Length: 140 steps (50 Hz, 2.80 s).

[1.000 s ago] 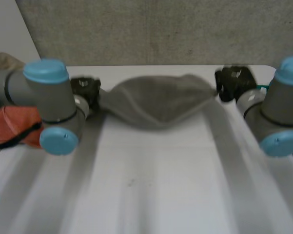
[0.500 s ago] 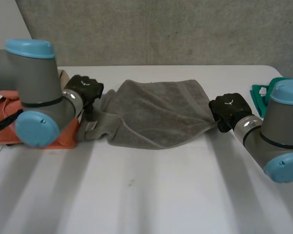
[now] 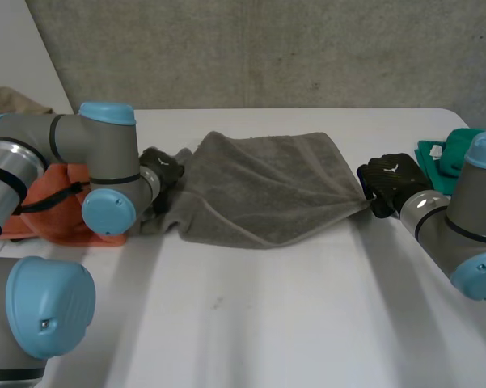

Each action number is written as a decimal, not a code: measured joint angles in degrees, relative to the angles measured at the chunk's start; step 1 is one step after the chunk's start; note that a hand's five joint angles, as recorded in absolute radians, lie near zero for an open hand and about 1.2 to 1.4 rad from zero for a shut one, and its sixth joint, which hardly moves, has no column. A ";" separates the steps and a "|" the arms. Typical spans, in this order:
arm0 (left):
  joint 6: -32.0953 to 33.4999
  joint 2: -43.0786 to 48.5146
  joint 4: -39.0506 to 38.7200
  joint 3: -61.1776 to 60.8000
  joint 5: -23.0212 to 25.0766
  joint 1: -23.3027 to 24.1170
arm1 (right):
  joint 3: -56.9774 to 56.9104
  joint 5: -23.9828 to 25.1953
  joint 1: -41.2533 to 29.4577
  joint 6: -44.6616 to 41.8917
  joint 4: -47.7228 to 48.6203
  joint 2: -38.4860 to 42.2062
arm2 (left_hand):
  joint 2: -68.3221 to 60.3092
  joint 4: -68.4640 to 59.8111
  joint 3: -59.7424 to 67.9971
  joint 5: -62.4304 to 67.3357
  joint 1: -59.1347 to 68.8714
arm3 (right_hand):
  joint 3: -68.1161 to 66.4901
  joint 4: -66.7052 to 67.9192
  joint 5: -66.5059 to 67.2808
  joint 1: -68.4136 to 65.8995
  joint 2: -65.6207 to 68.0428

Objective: Fold the laundry.

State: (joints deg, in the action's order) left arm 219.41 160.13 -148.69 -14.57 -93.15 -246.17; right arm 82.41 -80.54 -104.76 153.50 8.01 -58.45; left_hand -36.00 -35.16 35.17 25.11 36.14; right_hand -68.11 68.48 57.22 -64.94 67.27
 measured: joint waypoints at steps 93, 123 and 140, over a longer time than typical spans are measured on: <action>-25.11 -26.79 -45.67 -30.93 4.61 -4.70 | -26.16 -5.91 3.00 -3.18 7.47 6.07 | -32.55 -33.67 33.18 30.64 29.83 | 0.00 0.01 0.00 0.00 0.00; 4.34 -50.78 -10.06 -76.83 11.33 -5.02 | 12.53 1.54 14.70 -36.58 -30.73 -19.35 | -32.55 -33.67 33.18 30.64 29.83 | 0.00 0.01 0.00 0.00 0.00; 3.04 -39.42 -19.13 -58.76 8.58 -5.48 | -2.08 -3.52 8.71 -26.47 -14.79 -5.23 | -32.55 -33.67 33.18 30.64 29.83 | 0.00 0.01 0.00 0.00 0.00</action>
State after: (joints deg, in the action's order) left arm 222.45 120.71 -167.83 -73.33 -84.56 -251.64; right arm 80.33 -84.07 -96.05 127.03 -6.78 -63.68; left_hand -68.55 -68.84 68.35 55.75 65.97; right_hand -68.11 68.50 57.22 -64.94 67.27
